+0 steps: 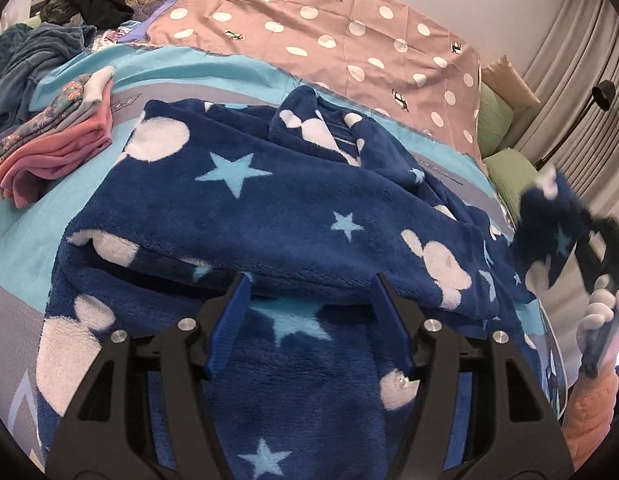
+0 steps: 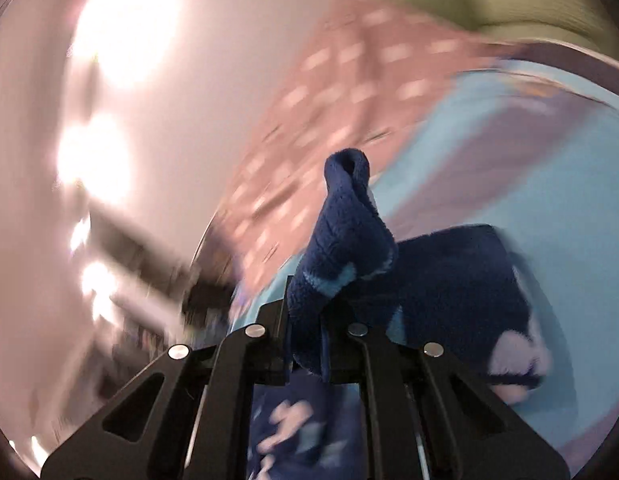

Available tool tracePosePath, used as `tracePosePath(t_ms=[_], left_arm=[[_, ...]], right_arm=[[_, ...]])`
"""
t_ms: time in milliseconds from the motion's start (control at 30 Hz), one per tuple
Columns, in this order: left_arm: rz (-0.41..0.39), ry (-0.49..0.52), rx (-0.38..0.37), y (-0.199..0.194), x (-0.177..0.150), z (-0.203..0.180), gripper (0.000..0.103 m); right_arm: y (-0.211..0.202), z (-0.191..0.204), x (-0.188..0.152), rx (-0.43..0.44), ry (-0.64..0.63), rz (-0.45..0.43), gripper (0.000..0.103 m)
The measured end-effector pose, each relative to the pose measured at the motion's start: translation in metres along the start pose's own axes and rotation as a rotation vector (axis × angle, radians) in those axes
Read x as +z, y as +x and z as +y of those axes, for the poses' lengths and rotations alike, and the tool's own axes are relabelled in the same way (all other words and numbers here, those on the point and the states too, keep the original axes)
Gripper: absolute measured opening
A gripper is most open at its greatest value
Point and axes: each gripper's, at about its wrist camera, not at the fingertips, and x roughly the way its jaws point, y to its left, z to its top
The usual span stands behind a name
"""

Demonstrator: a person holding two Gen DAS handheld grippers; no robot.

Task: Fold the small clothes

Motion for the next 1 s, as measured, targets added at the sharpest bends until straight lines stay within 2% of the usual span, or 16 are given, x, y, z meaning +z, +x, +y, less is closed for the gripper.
tracePosePath(t_ms=[67, 133, 233, 300, 500, 600, 667, 833, 967, 1000], left_arm=[[-0.007, -0.015, -0.009, -0.003, 0.001, 0.005, 0.063], [-0.016, -0.031, -0.026, -0.007, 0.003, 0.011, 0.063], [-0.027, -0.045, -0.071, -0.013, 0.008, 0.018, 0.063], [-0.028, -0.048, -0.117, -0.016, 0.013, 0.020, 0.063], [0.016, -0.066, -0.254, -0.007, 0.024, 0.014, 0.065], [0.065, -0.109, -0.333, 0.008, 0.028, 0.009, 0.068], [0.096, -0.131, -0.373, 0.017, 0.030, 0.004, 0.070], [0.151, -0.149, -0.399, 0.034, 0.034, -0.009, 0.075], [0.178, -0.178, -0.404, 0.044, 0.035, -0.012, 0.077], [0.183, -0.182, -0.403, 0.046, 0.036, -0.010, 0.077]], right_arm=[[0.038, 0.045, -0.027, 0.033, -0.119, 0.109, 0.012], [0.068, 0.070, -0.054, 0.048, -0.182, 0.210, 0.012], [0.105, 0.088, -0.101, 0.026, -0.253, 0.349, 0.012], [0.118, 0.093, -0.127, -0.024, -0.306, 0.404, 0.012], [0.121, 0.088, -0.144, -0.079, -0.336, 0.445, 0.012], [0.118, 0.087, -0.152, -0.105, -0.374, 0.449, 0.012], [0.130, 0.088, -0.151, -0.118, -0.394, 0.452, 0.013], [0.136, 0.097, -0.161, -0.142, -0.476, 0.452, 0.015], [0.137, 0.105, -0.175, -0.099, -0.539, 0.481, 0.029], [0.136, 0.107, -0.177, -0.100, -0.549, 0.485, 0.030]])
